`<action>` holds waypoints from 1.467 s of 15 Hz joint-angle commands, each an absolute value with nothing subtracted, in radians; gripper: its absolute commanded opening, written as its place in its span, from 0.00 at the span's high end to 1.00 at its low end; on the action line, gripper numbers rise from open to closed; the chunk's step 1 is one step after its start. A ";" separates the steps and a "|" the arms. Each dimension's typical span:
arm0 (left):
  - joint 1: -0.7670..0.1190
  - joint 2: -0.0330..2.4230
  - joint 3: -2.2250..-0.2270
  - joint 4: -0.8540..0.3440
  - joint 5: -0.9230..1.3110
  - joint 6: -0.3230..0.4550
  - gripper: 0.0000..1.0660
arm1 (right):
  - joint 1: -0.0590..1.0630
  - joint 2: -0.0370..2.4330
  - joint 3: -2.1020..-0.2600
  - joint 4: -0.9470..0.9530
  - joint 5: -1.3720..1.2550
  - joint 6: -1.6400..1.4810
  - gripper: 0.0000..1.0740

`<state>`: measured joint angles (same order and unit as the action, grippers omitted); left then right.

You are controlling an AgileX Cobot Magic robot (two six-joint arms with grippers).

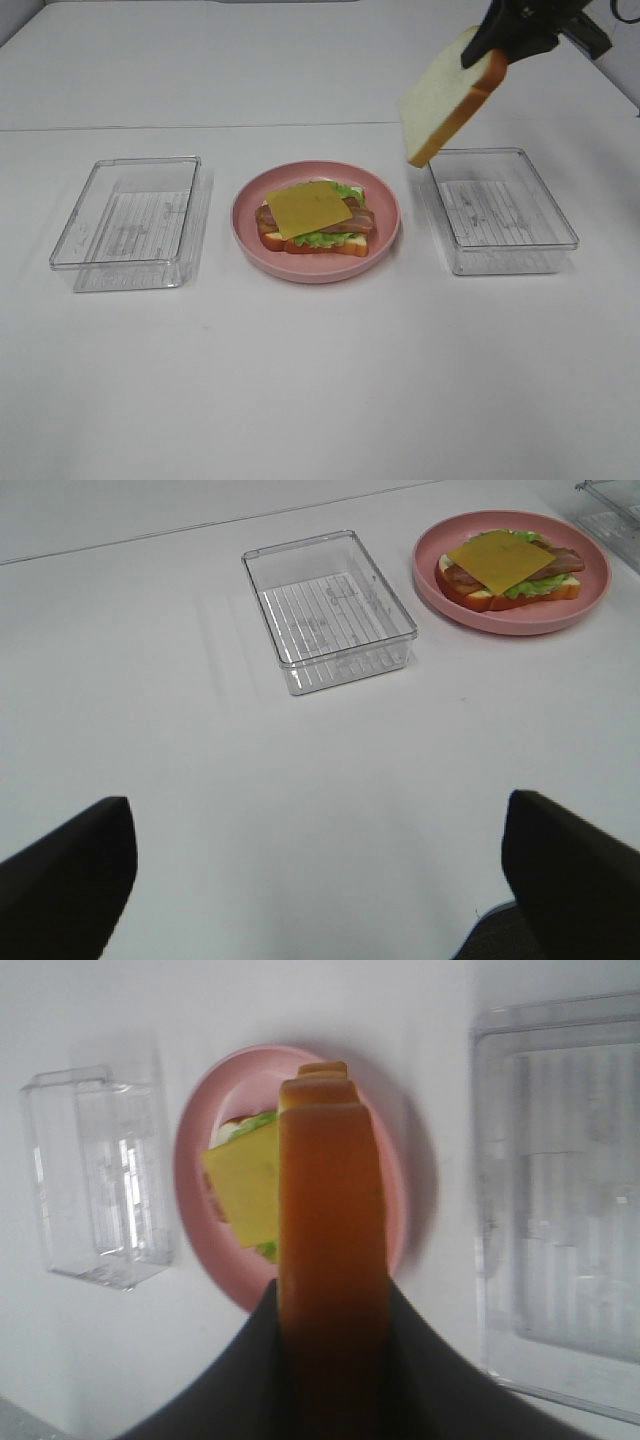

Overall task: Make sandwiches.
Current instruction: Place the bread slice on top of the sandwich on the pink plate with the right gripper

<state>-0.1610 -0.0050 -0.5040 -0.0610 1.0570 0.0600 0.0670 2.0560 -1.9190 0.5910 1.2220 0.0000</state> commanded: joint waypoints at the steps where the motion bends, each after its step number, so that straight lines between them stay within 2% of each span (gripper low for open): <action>1: -0.161 -0.027 -0.499 -0.064 1.046 0.052 0.12 | 0.161 2.053 -1.914 0.666 1.175 -0.016 1.00; 5: -0.161 -0.027 -0.499 -0.064 1.046 0.052 0.12 | 0.300 2.100 -1.914 0.702 1.053 0.010 1.00; 7: -0.161 -0.027 -0.499 -0.064 1.046 0.052 0.12 | 0.328 2.145 -1.914 0.752 1.025 0.010 1.00; 9: -0.161 -0.027 -0.499 -0.064 1.046 0.052 0.12 | 0.326 2.246 -1.914 0.815 1.002 0.010 1.00; 13: -0.161 -0.027 -0.499 -0.064 1.046 0.052 0.12 | 0.325 2.322 -1.914 0.805 0.963 0.023 1.00; 19: -0.161 -0.027 -0.499 -0.064 1.046 0.052 0.12 | 0.325 2.325 -1.914 0.607 0.984 0.154 1.00; 21: -0.161 -0.027 -0.499 -0.064 1.046 0.052 0.12 | 0.325 2.325 -1.914 0.607 0.992 0.153 1.00; 22: -0.161 -0.027 -0.499 -0.064 1.046 0.052 0.12 | 0.325 2.325 -1.914 0.607 0.992 0.153 0.92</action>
